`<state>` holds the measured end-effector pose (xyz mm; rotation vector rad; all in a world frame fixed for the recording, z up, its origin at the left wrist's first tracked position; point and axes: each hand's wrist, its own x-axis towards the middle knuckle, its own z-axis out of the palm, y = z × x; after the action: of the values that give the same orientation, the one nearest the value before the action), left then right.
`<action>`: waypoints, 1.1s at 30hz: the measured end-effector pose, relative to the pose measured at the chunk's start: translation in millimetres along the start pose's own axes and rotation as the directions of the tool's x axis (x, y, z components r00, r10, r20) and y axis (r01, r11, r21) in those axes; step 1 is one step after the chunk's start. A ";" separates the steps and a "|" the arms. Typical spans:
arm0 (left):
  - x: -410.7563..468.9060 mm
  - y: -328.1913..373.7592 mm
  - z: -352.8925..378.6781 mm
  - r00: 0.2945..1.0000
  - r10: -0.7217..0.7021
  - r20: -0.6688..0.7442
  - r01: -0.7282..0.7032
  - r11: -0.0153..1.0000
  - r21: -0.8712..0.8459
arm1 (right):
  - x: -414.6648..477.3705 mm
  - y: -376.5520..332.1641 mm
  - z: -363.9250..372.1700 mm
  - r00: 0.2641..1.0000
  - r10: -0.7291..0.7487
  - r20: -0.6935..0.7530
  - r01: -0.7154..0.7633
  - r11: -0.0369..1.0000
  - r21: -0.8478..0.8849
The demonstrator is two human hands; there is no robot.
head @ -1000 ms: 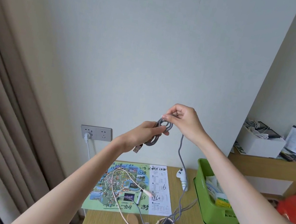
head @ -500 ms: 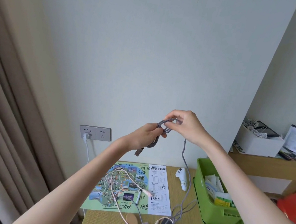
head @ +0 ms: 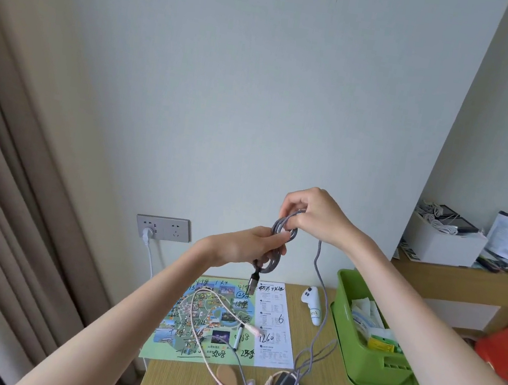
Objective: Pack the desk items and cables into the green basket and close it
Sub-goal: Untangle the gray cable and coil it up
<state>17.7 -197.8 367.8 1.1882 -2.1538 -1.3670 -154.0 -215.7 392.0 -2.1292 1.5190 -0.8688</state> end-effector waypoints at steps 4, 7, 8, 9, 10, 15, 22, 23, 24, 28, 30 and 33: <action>2.2 -0.6 7.9 0.999 -0.018 0.028 0.018 0.999 0.028 | -1.5 -5.1 0.2 0.997 0.027 0.072 -0.035 0.994 0.102; 2.1 -0.3 8.5 0.998 0.030 -0.049 -0.034 0.996 -0.088 | -2.8 -2.0 -2.8 0.997 0.006 0.082 -0.028 0.962 0.272; 2.0 -0.3 7.0 0.996 0.045 -0.081 -0.055 0.991 -0.125 | -3.5 1.2 -4.6 0.996 0.012 0.085 -0.040 0.939 0.341; 2.1 -0.4 5.1 0.992 0.053 -0.112 -0.069 0.987 -0.143 | -4.3 5.4 -6.5 0.996 0.021 0.086 -0.054 0.913 0.405; 2.3 -0.5 3.6 0.988 0.056 -0.141 -0.077 0.986 -0.149 | -5.3 10.4 -7.5 0.996 0.031 0.084 -0.067 0.885 0.461; 6.1 -1.9 -2.4 0.953 0.061 -0.296 -0.126 0.970 -0.206 | -11.3 34.5 2.7 0.993 0.079 0.085 -0.113 0.819 0.563; 17.1 0.2 -5.1 0.859 0.066 -0.508 -0.231 0.934 -0.271 | -15.1 37.1 21.3 0.993 0.089 0.075 -0.116 0.765 0.633; 18.1 0.9 -4.0 0.860 0.074 -0.505 -0.241 0.931 -0.274 | -13.8 33.4 22.8 0.992 0.080 0.101 -0.127 0.752 0.647; 19.1 2.3 -2.7 0.864 0.082 -0.497 -0.249 0.928 -0.279 | -11.8 29.3 24.2 0.989 0.071 0.130 -0.140 0.743 0.655; 21.1 8.8 0.1 0.881 0.110 -0.461 -0.266 0.919 -0.290 | -6.8 18.5 26.8 0.976 0.084 0.202 -0.196 0.741 0.642; 20.9 10.6 0.0 0.883 0.127 -0.451 -0.273 0.921 -0.277 | -6.9 16.0 25.7 0.972 0.107 0.209 -0.216 0.756 0.618; 19.0 10.7 -3.7 0.872 0.130 -0.472 -0.277 0.926 -0.258 | -7.9 11.1 25.3 0.970 0.123 0.211 -0.223 0.796 0.562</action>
<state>3.7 -212.9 375.9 0.9923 -1.6104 -1.1526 -146.4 -213.2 364.4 -1.5408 1.1438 -0.9196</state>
